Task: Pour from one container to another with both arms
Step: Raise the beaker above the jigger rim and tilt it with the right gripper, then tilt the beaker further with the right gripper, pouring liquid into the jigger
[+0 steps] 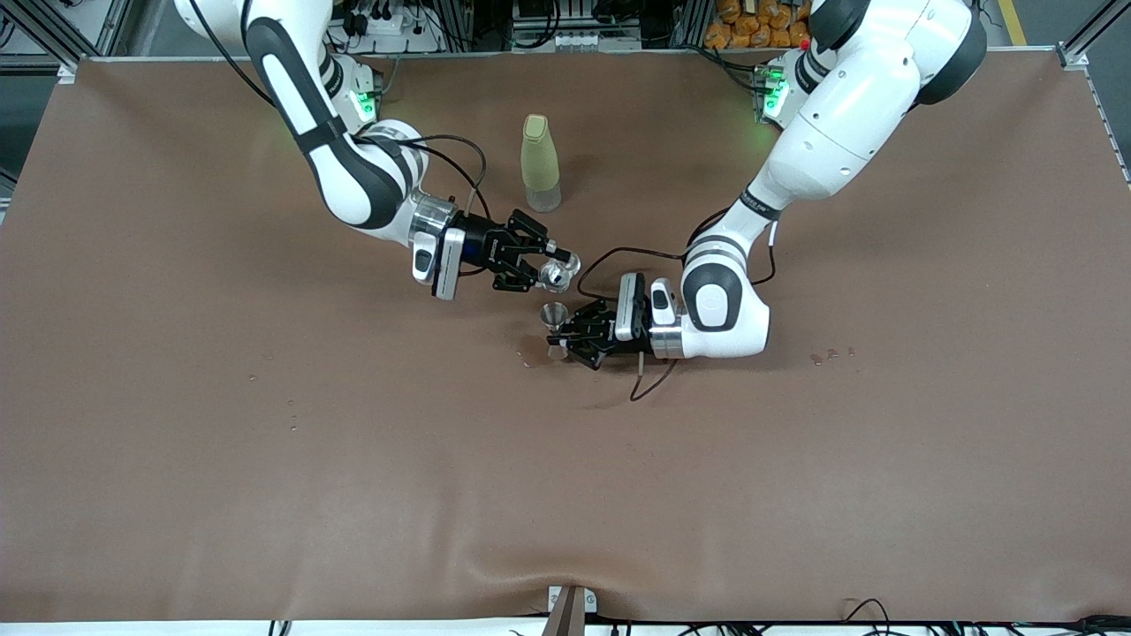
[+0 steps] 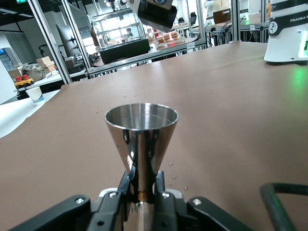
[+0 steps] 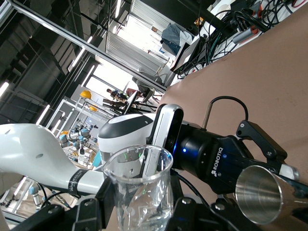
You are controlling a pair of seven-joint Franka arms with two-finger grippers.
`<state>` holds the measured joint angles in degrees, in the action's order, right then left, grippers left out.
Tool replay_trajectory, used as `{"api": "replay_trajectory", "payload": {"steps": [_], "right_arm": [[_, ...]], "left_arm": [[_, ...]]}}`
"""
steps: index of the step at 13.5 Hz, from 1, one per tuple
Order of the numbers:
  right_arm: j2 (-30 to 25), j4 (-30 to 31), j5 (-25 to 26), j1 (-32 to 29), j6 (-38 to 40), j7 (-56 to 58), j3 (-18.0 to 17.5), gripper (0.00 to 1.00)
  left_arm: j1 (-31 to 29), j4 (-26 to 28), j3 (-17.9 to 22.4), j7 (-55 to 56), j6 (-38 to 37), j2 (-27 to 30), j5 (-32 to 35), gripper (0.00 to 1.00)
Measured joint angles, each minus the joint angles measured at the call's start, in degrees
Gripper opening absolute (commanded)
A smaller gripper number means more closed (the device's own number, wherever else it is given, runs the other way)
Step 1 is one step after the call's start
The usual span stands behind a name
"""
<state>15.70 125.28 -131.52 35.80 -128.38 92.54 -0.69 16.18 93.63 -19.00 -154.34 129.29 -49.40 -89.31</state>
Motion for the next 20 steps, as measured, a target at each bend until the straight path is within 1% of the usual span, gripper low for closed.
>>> {"api": "replay_trajectory", "payload": {"steps": [12,20], "right_arm": [[3.13,-2.25,-0.13,-0.02,-0.05,-8.24,0.36,0.08],[3.59,-2.75,-0.17,0.02,-0.03,-14.07,0.20,0.08]], "left_arm": [[-0.08,-0.03,0.10,0.00,0.00,0.00,0.00,0.00],[-0.30,-0.03,0.19,0.00,0.00,-0.09,0.00,0.00]]}}
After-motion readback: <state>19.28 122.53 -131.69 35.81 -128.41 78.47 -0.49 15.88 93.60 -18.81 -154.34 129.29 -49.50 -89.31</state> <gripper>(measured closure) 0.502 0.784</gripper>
